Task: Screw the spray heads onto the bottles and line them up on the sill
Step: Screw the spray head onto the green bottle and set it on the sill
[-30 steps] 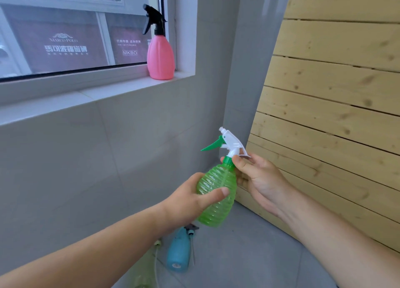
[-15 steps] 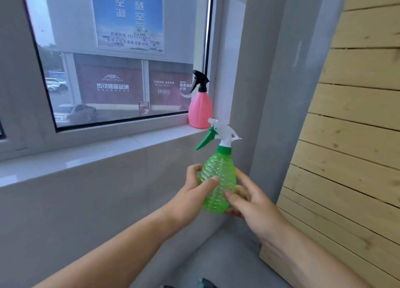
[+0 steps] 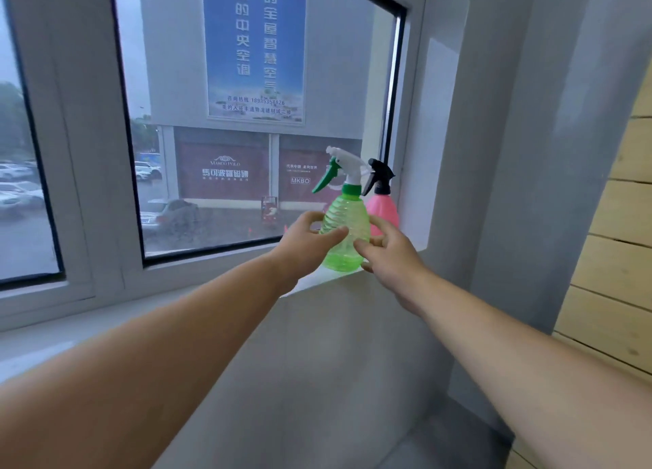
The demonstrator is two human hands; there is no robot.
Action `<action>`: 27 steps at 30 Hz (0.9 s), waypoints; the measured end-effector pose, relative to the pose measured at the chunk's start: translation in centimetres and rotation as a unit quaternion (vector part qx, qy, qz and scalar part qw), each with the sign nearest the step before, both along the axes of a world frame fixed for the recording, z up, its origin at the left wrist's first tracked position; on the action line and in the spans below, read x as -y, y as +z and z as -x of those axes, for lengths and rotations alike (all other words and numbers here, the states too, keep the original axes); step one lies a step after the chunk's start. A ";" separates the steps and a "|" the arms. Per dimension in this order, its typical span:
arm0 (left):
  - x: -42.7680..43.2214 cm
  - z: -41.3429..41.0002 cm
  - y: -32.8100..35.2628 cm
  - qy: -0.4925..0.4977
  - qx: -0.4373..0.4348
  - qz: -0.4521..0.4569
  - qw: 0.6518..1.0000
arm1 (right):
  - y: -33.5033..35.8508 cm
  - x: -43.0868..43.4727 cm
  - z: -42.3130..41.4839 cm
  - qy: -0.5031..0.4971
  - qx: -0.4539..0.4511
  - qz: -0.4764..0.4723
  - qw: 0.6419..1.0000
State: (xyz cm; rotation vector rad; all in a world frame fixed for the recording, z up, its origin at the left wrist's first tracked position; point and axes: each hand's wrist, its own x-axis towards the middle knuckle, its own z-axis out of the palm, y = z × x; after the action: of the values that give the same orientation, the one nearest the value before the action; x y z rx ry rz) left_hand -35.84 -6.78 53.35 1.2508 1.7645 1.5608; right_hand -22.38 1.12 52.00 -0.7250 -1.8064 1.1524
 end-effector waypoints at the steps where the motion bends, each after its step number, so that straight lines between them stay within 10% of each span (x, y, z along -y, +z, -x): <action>1: -0.5 0.6 -0.1 0.003 0.006 -0.002 1.000 | 0.0 -0.4 0.6 0.002 0.000 -0.001 1.000; 27: -1.4 1.4 -1.0 0.064 -0.042 0.020 0.997 | -1.2 -1.2 0.8 -0.075 0.074 -0.051 0.993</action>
State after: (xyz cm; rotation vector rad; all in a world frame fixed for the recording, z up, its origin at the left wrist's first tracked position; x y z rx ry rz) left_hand -37.25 -5.42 52.39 1.2217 1.9536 1.5542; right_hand -23.14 2.28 50.84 -0.8896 -1.8826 0.9214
